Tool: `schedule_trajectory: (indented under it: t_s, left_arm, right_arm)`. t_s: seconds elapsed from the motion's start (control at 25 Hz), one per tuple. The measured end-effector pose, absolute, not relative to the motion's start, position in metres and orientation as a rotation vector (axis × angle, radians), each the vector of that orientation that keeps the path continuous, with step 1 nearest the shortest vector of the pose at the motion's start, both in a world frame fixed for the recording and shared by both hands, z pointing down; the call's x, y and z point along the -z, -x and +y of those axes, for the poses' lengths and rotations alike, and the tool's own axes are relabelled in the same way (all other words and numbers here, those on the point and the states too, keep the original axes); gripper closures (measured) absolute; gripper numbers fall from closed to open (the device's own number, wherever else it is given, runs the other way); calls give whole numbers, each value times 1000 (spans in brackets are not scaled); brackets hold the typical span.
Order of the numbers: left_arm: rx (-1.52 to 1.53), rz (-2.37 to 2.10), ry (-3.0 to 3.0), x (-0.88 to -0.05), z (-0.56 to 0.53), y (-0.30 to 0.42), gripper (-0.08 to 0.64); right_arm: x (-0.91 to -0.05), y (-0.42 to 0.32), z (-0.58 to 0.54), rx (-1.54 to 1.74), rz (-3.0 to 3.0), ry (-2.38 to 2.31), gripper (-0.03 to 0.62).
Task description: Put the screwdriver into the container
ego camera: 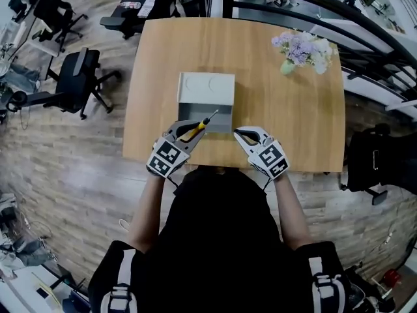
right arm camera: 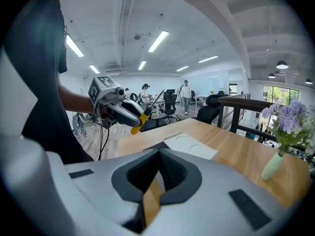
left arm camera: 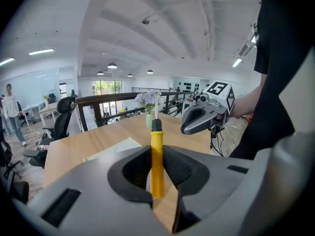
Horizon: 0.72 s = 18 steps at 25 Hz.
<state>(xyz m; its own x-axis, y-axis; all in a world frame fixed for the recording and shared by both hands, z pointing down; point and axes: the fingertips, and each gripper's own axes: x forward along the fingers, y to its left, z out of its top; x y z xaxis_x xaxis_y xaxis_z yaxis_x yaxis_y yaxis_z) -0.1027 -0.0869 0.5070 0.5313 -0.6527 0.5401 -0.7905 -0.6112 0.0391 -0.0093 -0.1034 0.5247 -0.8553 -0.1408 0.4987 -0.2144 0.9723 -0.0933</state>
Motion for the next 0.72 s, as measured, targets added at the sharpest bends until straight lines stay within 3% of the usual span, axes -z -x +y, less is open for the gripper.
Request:
schedule_trajectory:
  t_s: [0.72]
  left_arm:
    - [-654, -1417, -2354, -502, -53, 73, 476]
  right_arm:
    - [-523, -20, -92, -157, -2659, -80, 568]
